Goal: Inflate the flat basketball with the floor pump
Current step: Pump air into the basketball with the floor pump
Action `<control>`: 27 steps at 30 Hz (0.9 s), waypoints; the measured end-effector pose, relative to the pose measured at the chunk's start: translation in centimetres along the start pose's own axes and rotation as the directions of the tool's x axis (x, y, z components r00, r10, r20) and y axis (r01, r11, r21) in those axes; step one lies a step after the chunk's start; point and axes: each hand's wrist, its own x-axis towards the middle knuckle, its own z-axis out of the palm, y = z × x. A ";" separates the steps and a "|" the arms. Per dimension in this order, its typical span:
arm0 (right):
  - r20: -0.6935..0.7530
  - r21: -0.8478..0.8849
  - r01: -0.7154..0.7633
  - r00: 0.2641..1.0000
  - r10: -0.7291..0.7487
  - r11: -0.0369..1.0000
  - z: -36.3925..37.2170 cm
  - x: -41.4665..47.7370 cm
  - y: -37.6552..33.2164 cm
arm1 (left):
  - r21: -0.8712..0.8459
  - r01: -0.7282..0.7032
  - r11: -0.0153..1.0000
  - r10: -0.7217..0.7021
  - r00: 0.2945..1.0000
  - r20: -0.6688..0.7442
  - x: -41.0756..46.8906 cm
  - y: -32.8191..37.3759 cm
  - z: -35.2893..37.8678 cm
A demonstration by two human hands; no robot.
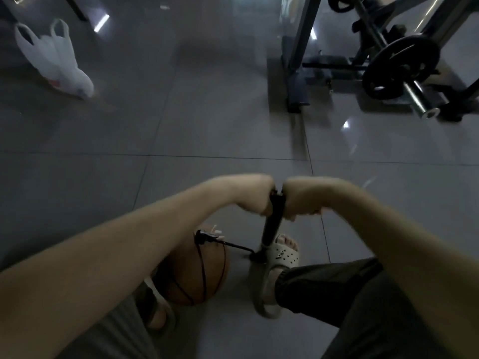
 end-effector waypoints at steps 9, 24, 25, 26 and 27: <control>-0.062 -0.034 -0.031 0.998 0.029 0.999 8.6 7.5 2.1 | -0.027 0.113 0.993 -0.114 0.992 -0.049 5.8 -2.6 9.2; -0.067 -0.153 -0.100 0.994 0.090 0.983 11.3 7.6 2.5 | -0.497 0.090 0.863 -0.240 0.939 -0.246 -2.0 -9.5 10.8; -0.073 -0.183 -0.100 0.993 0.088 0.978 11.4 7.5 2.5 | -0.499 0.127 0.857 -0.307 0.905 -0.296 -3.8 -11.6 11.4; -0.083 -0.222 -0.097 0.993 0.080 0.970 11.6 7.5 2.3 | -0.471 0.207 0.858 -0.388 0.861 -0.329 -5.4 -13.9 12.5; -0.097 -0.257 -0.090 0.993 0.067 0.962 11.6 7.5 2.3 | -0.412 0.339 0.846 -0.482 0.817 -0.317 -6.7 -16.0 13.7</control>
